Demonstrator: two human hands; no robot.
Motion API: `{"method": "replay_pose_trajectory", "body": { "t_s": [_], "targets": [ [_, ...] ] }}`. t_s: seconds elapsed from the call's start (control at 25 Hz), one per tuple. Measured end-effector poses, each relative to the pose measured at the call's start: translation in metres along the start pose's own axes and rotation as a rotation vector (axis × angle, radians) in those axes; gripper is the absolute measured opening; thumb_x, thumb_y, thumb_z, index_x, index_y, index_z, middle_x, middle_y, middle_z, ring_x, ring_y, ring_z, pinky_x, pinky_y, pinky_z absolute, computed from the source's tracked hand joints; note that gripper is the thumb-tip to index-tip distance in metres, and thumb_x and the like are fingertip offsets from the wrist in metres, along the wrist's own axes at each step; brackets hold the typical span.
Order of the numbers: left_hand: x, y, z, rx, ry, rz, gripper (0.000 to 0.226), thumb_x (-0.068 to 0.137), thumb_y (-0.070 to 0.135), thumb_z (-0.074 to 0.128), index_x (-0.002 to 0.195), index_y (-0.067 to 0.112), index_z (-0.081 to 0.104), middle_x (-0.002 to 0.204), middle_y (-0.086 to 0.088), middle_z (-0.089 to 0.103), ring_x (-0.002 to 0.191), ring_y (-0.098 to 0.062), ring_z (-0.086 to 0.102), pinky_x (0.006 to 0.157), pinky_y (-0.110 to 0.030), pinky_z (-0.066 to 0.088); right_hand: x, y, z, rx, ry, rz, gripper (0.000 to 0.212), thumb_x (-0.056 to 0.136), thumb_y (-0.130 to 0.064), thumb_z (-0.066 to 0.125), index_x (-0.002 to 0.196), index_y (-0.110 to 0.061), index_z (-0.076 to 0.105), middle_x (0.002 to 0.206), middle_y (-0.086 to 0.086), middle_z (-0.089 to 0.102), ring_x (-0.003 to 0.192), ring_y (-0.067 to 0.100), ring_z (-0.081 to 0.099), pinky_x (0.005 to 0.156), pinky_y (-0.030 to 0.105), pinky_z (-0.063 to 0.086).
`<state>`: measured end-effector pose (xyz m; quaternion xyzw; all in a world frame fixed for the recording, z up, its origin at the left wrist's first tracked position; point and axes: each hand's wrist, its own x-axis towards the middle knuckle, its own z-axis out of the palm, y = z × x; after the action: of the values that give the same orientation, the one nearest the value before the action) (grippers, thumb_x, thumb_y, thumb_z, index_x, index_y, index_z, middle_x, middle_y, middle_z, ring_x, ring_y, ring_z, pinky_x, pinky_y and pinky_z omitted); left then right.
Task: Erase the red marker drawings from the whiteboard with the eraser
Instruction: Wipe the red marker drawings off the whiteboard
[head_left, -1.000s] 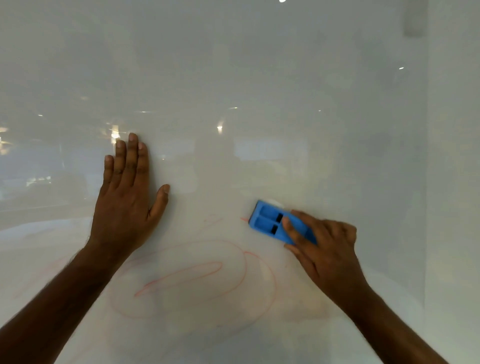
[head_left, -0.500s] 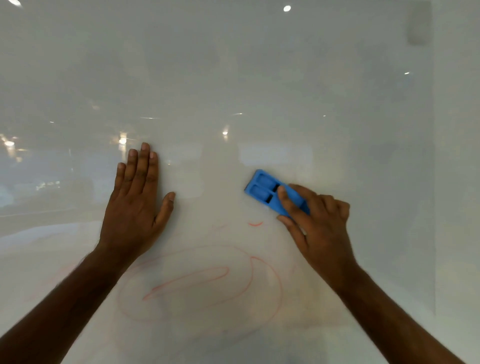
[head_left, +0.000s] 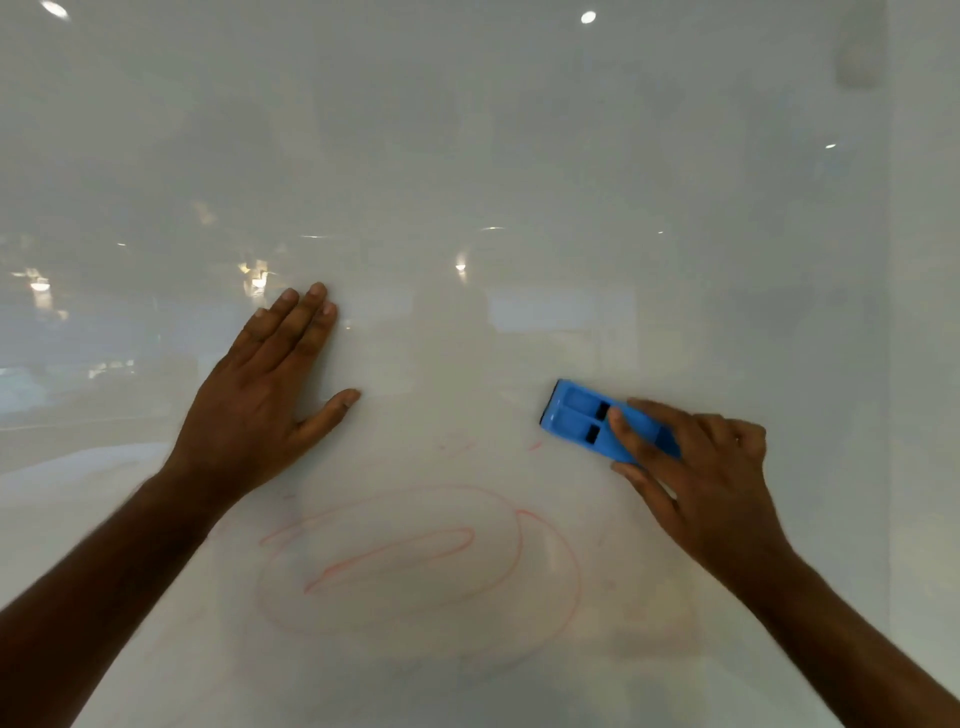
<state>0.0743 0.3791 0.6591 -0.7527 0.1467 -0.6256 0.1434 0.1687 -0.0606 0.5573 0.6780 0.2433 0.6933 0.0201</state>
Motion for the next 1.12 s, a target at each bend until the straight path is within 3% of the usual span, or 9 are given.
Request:
{"method": "replay_pose_trajectory", "body": {
  "t_s": [0.16,0.24,0.4,0.6,0.8,0.96,1.12],
  "targets": [
    [0.017,-0.006,-0.005,-0.067,0.096,0.004,0.067,0.103,0.05,0.065,0.152,0.004,0.06,0.164,-0.011,0.053,0.149,-0.037,0.054,0.128,-0.041,0.037,0.035,-0.029,0.009,0.096,0.003,0.111,0.047,0.106,-0.049,0.048,0.148,-0.031,0.057,0.142,0.0,0.061,0.093,0.026,0.055,0.084,0.045,0.034],
    [0.02,-0.009,-0.005,-0.067,0.103,0.006,0.064,0.102,0.049,0.067,0.148,0.005,0.063,0.16,-0.011,0.057,0.144,-0.037,0.057,0.126,-0.037,0.036,0.032,-0.047,0.01,0.113,-0.017,0.073,0.046,0.109,-0.051,0.043,0.149,-0.032,0.054,0.143,-0.001,0.06,0.094,0.025,0.055,0.085,0.045,0.036],
    [0.016,-0.013,-0.001,-0.044,0.092,0.021,0.063,0.105,0.049,0.064,0.15,0.005,0.061,0.162,-0.012,0.055,0.145,-0.039,0.055,0.124,-0.045,0.04,-0.002,-0.046,0.004,0.072,-0.03,-0.032,0.044,0.11,-0.051,0.04,0.146,-0.031,0.054,0.14,0.003,0.064,0.091,0.027,0.063,0.083,0.049,0.043],
    [0.013,-0.013,0.004,-0.03,0.105,0.015,0.07,0.108,0.051,0.06,0.158,0.002,0.052,0.169,-0.013,0.047,0.157,-0.037,0.044,0.13,-0.049,0.035,0.002,-0.002,-0.001,0.031,-0.018,0.068,0.046,0.105,-0.046,0.051,0.148,-0.03,0.056,0.14,0.002,0.062,0.09,0.029,0.061,0.084,0.049,0.035],
    [0.011,-0.016,0.011,0.035,0.067,-0.071,0.088,0.109,0.058,0.047,0.171,0.0,0.024,0.181,-0.015,0.018,0.169,-0.034,0.014,0.138,-0.054,0.012,0.041,-0.029,0.01,0.147,0.036,0.193,0.048,0.107,-0.047,0.05,0.152,-0.03,0.053,0.142,0.0,0.059,0.096,0.027,0.054,0.087,0.045,0.031],
    [0.011,-0.017,0.012,0.071,0.042,-0.091,0.086,0.11,0.056,0.04,0.173,0.001,0.017,0.182,-0.016,0.011,0.17,-0.036,0.008,0.139,-0.053,0.006,0.015,-0.069,0.016,0.175,-0.015,0.071,0.047,0.11,-0.052,0.041,0.152,-0.034,0.05,0.145,0.0,0.059,0.096,0.025,0.052,0.087,0.046,0.035],
    [0.009,-0.018,0.011,0.069,0.042,-0.099,0.085,0.111,0.055,0.038,0.173,0.002,0.016,0.183,-0.015,0.011,0.17,-0.035,0.007,0.139,-0.049,0.004,-0.038,-0.046,0.013,0.144,-0.039,-0.022,0.045,0.11,-0.051,0.044,0.15,-0.033,0.05,0.143,0.003,0.062,0.093,0.026,0.057,0.084,0.048,0.039]
  ]
}}
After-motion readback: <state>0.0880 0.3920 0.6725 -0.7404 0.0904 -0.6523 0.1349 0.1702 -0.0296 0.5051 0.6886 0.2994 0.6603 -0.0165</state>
